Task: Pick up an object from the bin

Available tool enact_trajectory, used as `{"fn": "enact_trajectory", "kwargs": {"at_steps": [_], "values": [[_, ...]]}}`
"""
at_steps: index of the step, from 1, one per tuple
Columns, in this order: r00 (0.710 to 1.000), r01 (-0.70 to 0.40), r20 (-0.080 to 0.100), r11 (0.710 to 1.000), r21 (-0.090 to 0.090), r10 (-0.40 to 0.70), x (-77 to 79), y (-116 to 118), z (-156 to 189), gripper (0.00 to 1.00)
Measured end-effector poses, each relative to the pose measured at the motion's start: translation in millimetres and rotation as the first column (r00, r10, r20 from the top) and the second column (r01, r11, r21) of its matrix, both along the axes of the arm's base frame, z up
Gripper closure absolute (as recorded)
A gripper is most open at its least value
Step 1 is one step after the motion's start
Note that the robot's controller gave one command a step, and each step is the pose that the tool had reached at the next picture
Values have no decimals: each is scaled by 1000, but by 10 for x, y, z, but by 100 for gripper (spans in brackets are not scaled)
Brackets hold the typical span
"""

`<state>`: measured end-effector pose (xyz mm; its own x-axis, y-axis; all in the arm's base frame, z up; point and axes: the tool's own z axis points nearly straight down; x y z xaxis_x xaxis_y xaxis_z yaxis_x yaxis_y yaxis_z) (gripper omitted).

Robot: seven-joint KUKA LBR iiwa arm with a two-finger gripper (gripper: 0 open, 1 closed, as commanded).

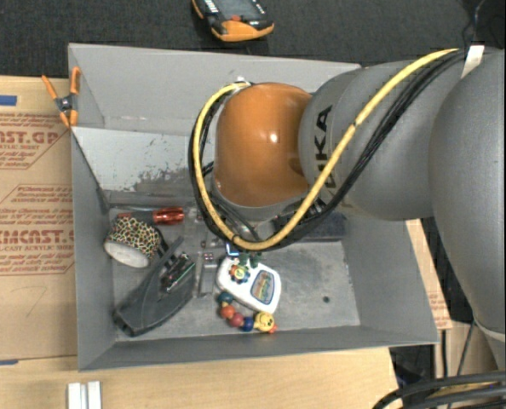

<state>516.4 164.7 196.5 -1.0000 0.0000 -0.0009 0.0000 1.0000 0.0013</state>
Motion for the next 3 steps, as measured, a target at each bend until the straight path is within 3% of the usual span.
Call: {"fn": "enact_trajectory", "kwargs": {"at_steps": [1,2,3], "values": [[1000,0,0,1000,0,0,0,0,0,0],[958,-287,7,958,1,287,67,302,399,0],[999,-46,1,999,1,46,-157,-39,-570,0]]}}
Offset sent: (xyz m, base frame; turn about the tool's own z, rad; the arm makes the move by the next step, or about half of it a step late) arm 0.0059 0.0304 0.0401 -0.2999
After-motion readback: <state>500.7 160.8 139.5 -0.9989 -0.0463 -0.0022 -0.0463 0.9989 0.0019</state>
